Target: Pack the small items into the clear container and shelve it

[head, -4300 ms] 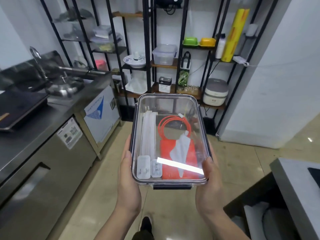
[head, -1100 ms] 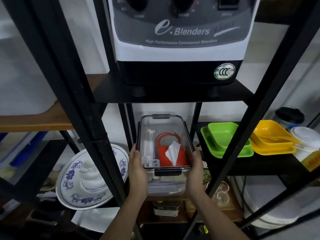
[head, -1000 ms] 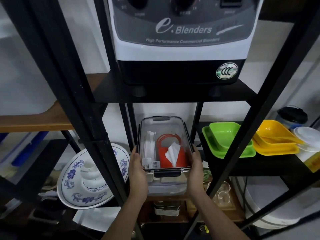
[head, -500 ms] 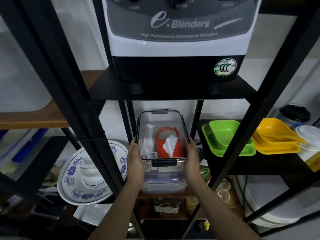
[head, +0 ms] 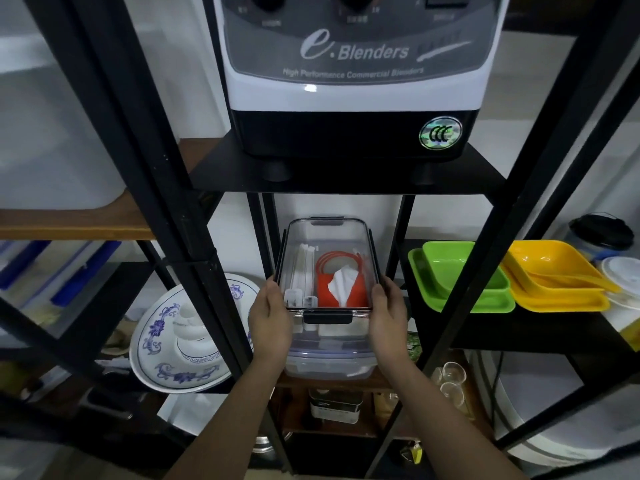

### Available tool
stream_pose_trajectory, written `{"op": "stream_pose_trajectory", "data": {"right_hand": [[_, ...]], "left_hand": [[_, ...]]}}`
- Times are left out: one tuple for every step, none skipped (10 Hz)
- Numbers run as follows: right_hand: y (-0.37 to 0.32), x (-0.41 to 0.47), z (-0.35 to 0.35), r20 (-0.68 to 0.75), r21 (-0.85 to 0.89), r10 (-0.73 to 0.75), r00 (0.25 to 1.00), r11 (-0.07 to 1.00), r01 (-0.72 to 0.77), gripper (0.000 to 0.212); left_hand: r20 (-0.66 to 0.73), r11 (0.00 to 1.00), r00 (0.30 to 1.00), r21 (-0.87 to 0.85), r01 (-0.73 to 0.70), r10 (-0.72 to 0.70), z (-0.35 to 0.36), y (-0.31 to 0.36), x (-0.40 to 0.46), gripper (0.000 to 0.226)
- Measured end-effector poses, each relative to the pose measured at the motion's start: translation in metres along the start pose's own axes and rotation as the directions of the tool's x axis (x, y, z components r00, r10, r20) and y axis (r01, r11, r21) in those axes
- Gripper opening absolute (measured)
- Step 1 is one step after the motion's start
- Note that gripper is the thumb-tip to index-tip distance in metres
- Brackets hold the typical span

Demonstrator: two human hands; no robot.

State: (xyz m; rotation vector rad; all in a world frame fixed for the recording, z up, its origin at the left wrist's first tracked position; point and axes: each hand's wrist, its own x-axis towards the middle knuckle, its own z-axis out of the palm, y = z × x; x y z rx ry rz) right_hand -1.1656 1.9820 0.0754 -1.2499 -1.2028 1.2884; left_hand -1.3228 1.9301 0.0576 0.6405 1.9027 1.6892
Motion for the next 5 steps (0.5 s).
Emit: {"op": "stream_pose_trajectory", "data": {"right_hand": [[-0.002, -0.007, -0.003, 0.002, -0.046, -0.066, 0.998, 0.997, 0.066, 0.042], [0.0, -0.015, -0.007, -0.005, -0.14, -0.159, 0.987, 0.978, 0.157, 0.039], [-0.001, -0.028, -0.01, 0.006, -0.219, -0.301, 0.954, 0.93, 0.295, 0.024], [-0.002, -0.039, -0.014, 0.028, -0.295, -0.407, 0.913, 0.87, 0.396, 0.017], [-0.012, -0.052, -0.017, 0.015, -0.314, -0.545, 0.838, 0.793, 0.522, 0.01]], "left_hand": [[-0.006, 0.996, 0.999, 0.068, -0.053, 0.053, -0.005, 0.001, -0.015, 0.061], [-0.019, 0.987, 0.992, 0.107, -0.119, 0.122, -0.01, 0.006, -0.035, 0.045], [0.01, 0.945, 0.961, 0.179, -0.273, 0.276, -0.018, 0.006, -0.05, 0.035], [0.007, 0.868, 0.91, 0.298, -0.397, 0.414, -0.026, 0.008, -0.061, 0.031], [0.009, 0.784, 0.819, 0.285, -0.552, 0.573, -0.035, 0.02, -0.074, 0.022]]}}
